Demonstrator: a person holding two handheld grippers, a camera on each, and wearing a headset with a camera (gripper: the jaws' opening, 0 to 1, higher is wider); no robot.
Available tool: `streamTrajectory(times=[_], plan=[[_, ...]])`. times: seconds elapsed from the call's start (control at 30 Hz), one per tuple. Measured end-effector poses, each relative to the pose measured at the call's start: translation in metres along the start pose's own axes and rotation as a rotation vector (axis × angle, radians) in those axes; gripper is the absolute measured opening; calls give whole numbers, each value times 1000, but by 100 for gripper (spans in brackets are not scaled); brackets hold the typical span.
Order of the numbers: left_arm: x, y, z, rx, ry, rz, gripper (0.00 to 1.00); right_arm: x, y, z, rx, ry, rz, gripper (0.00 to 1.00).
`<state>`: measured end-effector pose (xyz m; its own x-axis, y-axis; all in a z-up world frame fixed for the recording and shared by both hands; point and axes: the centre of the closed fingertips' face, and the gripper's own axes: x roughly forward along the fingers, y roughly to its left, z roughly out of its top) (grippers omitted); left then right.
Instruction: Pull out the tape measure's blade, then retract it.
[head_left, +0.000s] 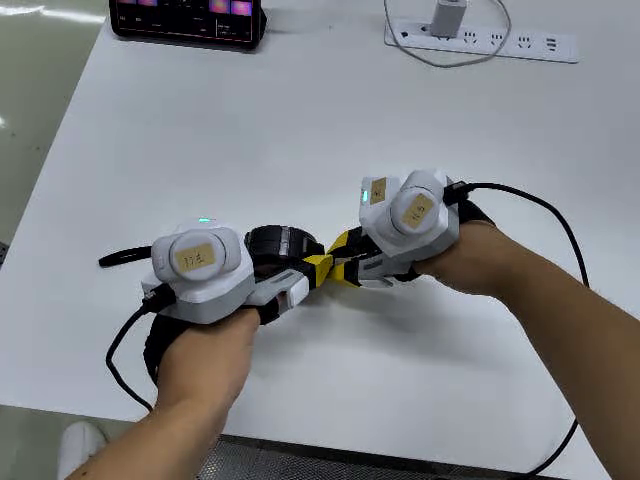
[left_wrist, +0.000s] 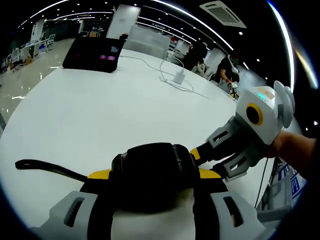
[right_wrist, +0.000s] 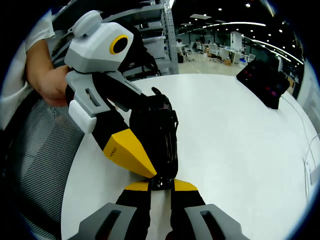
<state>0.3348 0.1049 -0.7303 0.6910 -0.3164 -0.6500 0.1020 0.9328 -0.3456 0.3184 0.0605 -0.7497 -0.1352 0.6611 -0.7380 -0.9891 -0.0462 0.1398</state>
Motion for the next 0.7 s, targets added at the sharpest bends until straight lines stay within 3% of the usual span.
streamTrajectory(times=[0.17, 0.37, 0.7], plan=[[-1, -2, -1, 9, 8, -18, 60, 0, 3, -1, 6, -7, 5, 13], [-1, -3, -1, 22, 10, -23, 61, -8, -5, -8, 19, -4, -19, 20], [-2, -4, 1, 50, 3, -22, 61, -10, -7, -8, 29, -13, -33, 21]])
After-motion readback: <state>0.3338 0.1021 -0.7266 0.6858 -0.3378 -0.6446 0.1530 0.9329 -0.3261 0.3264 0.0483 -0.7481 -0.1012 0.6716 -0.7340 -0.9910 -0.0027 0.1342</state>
